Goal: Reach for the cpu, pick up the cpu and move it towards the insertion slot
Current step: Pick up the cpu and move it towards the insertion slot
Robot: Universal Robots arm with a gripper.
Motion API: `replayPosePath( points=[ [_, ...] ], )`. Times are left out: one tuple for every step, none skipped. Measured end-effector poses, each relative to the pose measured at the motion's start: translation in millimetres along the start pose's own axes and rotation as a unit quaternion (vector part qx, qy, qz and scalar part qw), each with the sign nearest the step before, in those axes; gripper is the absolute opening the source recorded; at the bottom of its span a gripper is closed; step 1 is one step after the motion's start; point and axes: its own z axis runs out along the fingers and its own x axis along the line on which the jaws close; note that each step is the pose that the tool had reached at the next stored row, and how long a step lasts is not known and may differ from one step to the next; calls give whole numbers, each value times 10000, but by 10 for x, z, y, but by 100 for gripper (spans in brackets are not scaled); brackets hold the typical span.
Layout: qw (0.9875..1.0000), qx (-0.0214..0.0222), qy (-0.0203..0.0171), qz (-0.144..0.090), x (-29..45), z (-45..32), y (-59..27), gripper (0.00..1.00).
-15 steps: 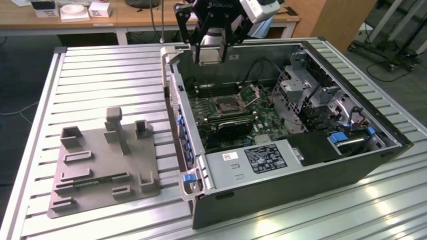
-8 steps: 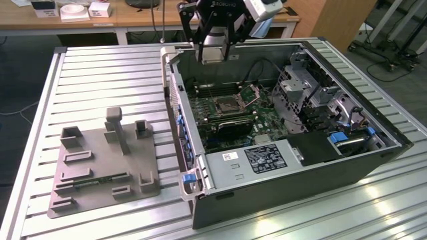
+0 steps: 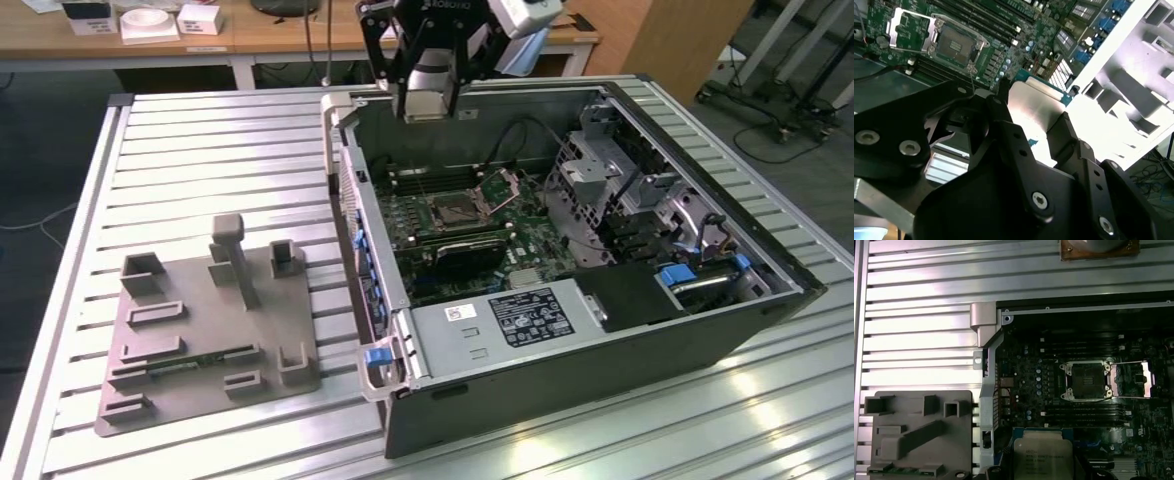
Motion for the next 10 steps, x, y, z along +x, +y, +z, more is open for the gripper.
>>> replayPosePath(
  points=[
    [10000, 0, 1, -1, -4, 2, 15, 54],
    [10000, 1, 1, -1, -12, 3, 28, 54],
    [10000, 1, 1, -2, -23, 5, 41, 54],
    [10000, 1, 1, -3, -35, 7, 53, 54],
    [10000, 0, 1, -3, -48, 8, 63, 54],
    [10000, 0, 1, -4, -62, 10, 74, 54],
    [10000, 0, 1, -4, -72, 12, 85, 54],
    [10000, 1, 1, -5, -84, 13, 95, 54],
    [10000, 0, 1, -6, -94, 15, 104, 54],
    [10000, 1, 1, -6, -104, 16, 113, 54]
  ],
)
